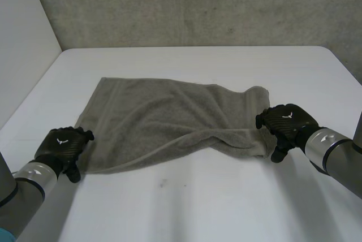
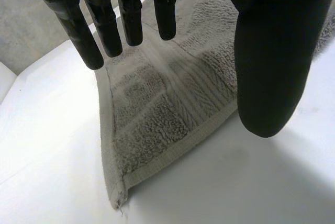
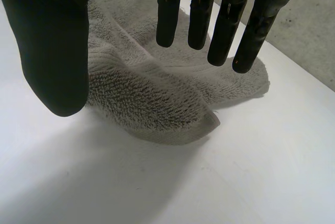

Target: Fold the towel.

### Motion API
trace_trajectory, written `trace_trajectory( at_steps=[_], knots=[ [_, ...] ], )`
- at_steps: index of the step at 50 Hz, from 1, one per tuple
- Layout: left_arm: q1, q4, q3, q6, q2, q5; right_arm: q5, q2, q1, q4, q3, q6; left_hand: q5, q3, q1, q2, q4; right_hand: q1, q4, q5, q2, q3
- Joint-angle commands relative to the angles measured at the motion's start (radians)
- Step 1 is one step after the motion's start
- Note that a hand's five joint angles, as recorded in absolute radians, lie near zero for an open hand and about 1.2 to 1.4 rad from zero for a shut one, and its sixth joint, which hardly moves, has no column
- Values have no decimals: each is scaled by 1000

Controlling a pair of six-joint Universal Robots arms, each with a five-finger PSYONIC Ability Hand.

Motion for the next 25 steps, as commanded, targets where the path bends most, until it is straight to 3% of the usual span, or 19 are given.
trace_trajectory(
  at_steps=[1, 25],
  knots=[
    [18, 11, 2, 0, -21, 0, 0, 2, 1, 0, 2, -1, 148, 149, 153, 149, 150, 53, 14, 20, -1, 12],
    [9, 105, 73, -2, -96, 18, 0, 19, 4, 0, 4, -3, 219, 219, 223, 219, 221, 53, 14, 20, -1, 12]
  ],
)
